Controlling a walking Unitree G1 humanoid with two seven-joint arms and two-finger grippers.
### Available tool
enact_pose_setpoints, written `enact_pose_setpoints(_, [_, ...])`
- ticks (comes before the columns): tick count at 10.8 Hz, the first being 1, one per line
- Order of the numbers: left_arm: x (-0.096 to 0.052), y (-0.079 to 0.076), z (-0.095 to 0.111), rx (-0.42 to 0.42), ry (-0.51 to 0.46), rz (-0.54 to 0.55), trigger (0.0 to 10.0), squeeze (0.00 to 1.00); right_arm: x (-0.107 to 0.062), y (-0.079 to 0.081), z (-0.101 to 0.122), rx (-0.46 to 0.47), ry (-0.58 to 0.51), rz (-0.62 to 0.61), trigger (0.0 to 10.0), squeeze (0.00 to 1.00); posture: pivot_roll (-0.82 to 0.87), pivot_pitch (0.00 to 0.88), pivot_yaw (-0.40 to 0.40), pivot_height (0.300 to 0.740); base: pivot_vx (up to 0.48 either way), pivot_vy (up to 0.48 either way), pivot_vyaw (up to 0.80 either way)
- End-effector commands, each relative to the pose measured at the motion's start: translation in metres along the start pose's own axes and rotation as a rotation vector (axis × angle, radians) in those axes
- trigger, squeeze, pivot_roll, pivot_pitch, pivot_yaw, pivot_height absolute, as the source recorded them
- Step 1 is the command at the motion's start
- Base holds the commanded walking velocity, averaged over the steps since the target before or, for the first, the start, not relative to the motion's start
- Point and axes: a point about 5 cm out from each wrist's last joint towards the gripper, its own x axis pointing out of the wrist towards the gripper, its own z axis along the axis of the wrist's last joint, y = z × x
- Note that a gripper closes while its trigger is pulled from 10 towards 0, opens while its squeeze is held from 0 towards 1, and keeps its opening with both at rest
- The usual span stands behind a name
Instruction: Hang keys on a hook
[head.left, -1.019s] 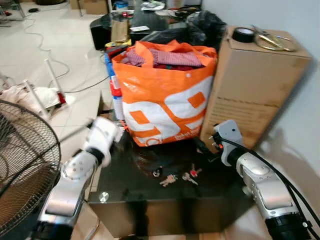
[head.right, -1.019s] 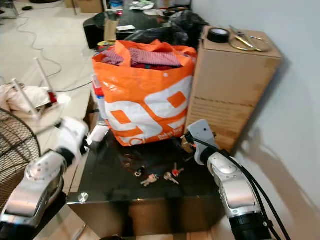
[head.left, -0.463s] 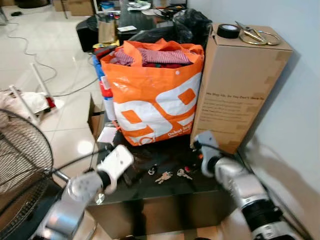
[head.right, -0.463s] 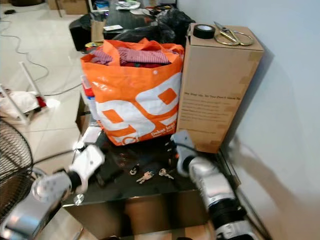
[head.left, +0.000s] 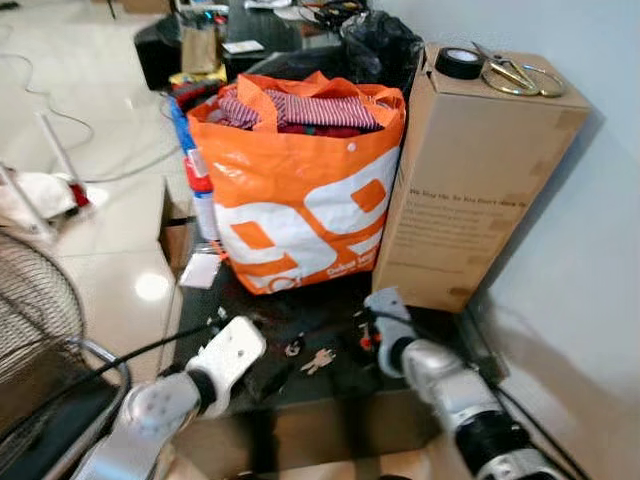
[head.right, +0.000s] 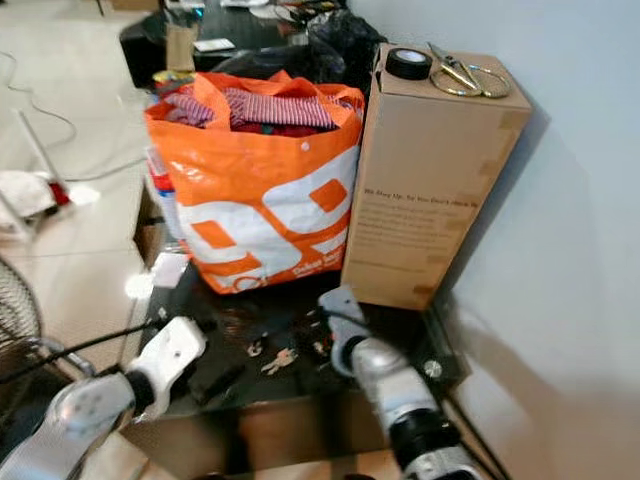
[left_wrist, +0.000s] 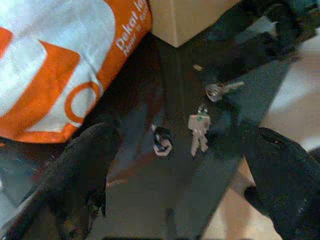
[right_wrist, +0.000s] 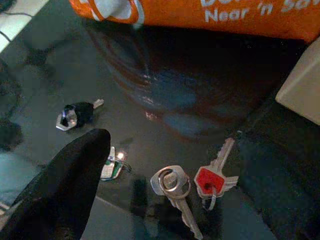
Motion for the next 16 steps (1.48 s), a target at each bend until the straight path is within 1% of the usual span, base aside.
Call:
enact_pose_setpoints(1, [-0.002, -0.002, 0.001, 0.001, 0.009, -0.013, 10.0, 0.11, 0.001, -0.006, 0.000, 0.014, 0.000, -0.041, 10.0, 0.00, -0.06, 0.000, -0.043, 0.740, 0.000, 0.000, 0.00])
enact_pose_setpoints(3, [-0.005, -0.007, -0.001, -0.006, 0.017, -0.021, 10.0, 0.11, 0.004, -0.010, -0.008, 0.015, 0.062, -0.111, 10.0, 0.00, -0.07, 0.000, -0.043, 0.740, 0.000, 0.000, 0.00])
enact_pose_setpoints(4, [-0.004, -0.007, 0.000, -0.008, 0.018, -0.028, 10.0, 0.11, 0.004, -0.013, -0.011, 0.034, 0.068, -0.132, 4.3, 0.00, -0.08, 0.000, -0.041, 0.740, 0.000, 0.000, 0.00])
enact_pose_setpoints(5, [-0.003, -0.007, 0.001, -0.011, 0.018, -0.035, 10.0, 0.11, 0.004, -0.014, -0.011, 0.045, 0.067, -0.136, 0.0, 0.00, -0.08, 0.000, -0.038, 0.740, 0.000, 0.000, 0.00])
enact_pose_setpoints(8, [0.001, -0.006, 0.004, -0.012, 0.013, -0.046, 10.0, 0.11, 0.002, -0.017, -0.009, 0.063, 0.063, -0.090, 0.0, 0.00, -0.10, 0.000, -0.027, 0.740, 0.000, 0.000, 0.00])
enact_pose_setpoints(10, [0.004, -0.006, 0.006, -0.011, 0.010, -0.055, 10.0, 0.12, 0.001, -0.017, -0.014, 0.064, 0.087, -0.074, 0.0, 0.00, -0.10, 0.000, -0.024, 0.740, 0.000, 0.000, 0.00])
enact_pose_setpoints(11, [0.003, -0.006, 0.006, -0.012, 0.010, -0.058, 10.0, 0.12, 0.001, -0.017, -0.020, 0.072, 0.104, -0.076, 0.0, 0.00, -0.10, 0.000, -0.023, 0.740, 0.000, 0.000, 0.00])
enact_pose_setpoints(14, [0.001, -0.006, 0.006, -0.012, 0.017, -0.066, 10.0, 0.12, 0.001, -0.015, -0.027, 0.090, 0.133, -0.088, 0.0, 0.00, -0.09, 0.000, -0.023, 0.740, 0.000, 0.000, 0.00])
enact_pose_setpoints(16, [0.001, -0.006, 0.006, -0.013, 0.021, -0.072, 10.0, 0.11, 0.002, -0.014, -0.025, 0.093, 0.131, -0.072, 0.0, 0.00, -0.10, 0.000, -0.021, 0.740, 0.000, 0.000, 0.00])
